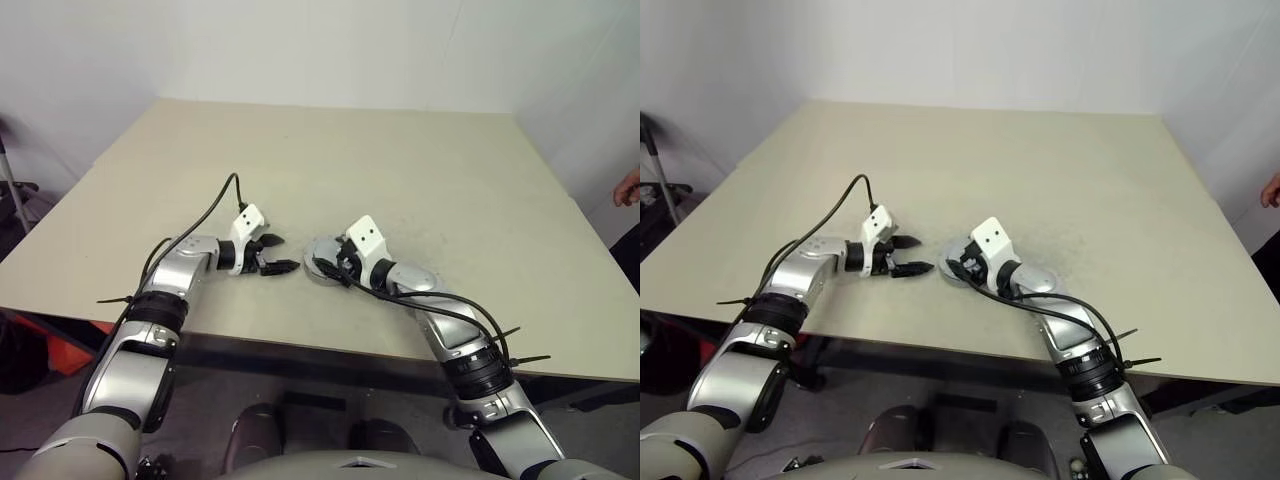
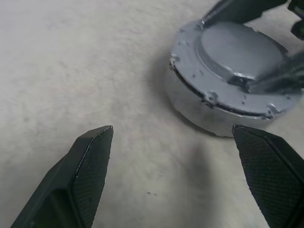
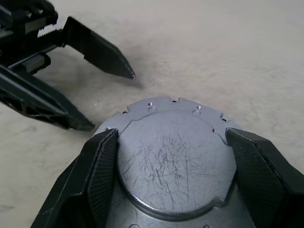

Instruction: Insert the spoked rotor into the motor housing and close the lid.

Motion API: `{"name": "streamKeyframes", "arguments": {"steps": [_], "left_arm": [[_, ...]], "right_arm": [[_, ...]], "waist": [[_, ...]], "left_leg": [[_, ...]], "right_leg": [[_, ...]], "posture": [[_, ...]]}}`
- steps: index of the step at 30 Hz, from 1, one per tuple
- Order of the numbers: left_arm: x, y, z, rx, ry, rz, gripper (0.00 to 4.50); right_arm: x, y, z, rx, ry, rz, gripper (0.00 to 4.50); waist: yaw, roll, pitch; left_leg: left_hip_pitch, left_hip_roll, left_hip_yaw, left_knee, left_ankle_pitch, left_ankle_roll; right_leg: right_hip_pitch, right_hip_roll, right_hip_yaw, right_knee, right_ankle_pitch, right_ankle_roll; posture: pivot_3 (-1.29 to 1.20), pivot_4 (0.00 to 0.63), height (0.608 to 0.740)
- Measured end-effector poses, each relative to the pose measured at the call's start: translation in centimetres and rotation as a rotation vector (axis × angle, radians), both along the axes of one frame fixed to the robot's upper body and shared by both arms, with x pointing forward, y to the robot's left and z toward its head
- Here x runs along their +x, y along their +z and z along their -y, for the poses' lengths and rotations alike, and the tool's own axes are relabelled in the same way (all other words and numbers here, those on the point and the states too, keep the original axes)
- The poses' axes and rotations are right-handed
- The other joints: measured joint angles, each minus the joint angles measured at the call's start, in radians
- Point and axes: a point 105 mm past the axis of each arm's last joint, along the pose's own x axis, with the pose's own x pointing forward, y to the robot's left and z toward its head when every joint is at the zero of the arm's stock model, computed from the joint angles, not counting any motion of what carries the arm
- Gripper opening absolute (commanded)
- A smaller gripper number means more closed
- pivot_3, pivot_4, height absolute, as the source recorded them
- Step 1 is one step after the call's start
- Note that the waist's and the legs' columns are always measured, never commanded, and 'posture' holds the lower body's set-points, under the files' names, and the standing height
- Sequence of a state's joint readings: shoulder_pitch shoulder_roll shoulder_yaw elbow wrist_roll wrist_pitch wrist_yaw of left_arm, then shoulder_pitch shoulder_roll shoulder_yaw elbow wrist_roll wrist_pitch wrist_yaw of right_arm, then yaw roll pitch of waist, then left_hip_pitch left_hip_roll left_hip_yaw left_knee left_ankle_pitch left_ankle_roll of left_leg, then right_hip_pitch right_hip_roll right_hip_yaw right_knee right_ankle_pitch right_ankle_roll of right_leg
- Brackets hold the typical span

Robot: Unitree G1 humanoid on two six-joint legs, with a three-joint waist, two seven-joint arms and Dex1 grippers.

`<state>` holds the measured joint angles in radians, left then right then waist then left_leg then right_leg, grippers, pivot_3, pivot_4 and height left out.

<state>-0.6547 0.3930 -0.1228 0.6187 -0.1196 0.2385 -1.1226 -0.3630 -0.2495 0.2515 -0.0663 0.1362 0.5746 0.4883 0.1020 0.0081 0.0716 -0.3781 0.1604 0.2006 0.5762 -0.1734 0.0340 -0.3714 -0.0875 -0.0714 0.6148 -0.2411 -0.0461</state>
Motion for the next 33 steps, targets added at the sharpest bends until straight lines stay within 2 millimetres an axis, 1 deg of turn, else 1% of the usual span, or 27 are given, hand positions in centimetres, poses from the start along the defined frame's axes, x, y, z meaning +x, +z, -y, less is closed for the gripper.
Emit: {"name": "streamKeyframes", "arguments": {"steps": [7, 16, 23, 33], "left_arm": [[-0.34, 0.20, -0.98, 0.035, -0.050, 0.008, 4.26], [-0.50, 0.07, -0.85, 0.042, -0.076, 0.007, 4.26], [-0.73, -0.35, -0.82, 0.043, -0.073, -0.003, 4.26], [-0.64, -0.14, -0.73, 0.044, -0.070, 0.009, 4.26]], "right_arm": [[-0.62, -0.13, -0.09, 0.023, 0.028, -0.029, 3.14], [-0.49, -0.15, -0.13, 0.023, 0.022, -0.028, 3.14], [0.11, -0.17, 0.04, 0.004, 0.001, -0.011, 3.14], [0.19, -0.30, 0.11, -0.010, 0.002, 0.000, 3.14]], "waist": [[0.001, 0.000, 0.000], [0.001, 0.000, 0.000], [0.001, 0.000, 0.000], [0.000, 0.000, 0.000]], "left_leg": [[0.000, 0.000, 0.000, 0.000, 0.000, 0.000], [0.000, 0.000, 0.000, 0.000, 0.000, 0.000], [0.000, 0.000, 0.000, 0.000, 0.000, 0.000], [0.000, 0.000, 0.000, 0.000, 0.000, 0.000]], "right_leg": [[0.000, 0.000, 0.000, 0.000, 0.000, 0.000], [0.000, 0.000, 0.000, 0.000, 0.000, 0.000], [0.000, 0.000, 0.000, 0.000, 0.000, 0.000], [0.000, 0.000, 0.000, 0.001, 0.000, 0.000]], "posture": [[0.00, 0.000, 0.740], [0.00, 0.000, 0.740], [0.00, 0.000, 0.740], [0.00, 0.000, 0.740]]}}
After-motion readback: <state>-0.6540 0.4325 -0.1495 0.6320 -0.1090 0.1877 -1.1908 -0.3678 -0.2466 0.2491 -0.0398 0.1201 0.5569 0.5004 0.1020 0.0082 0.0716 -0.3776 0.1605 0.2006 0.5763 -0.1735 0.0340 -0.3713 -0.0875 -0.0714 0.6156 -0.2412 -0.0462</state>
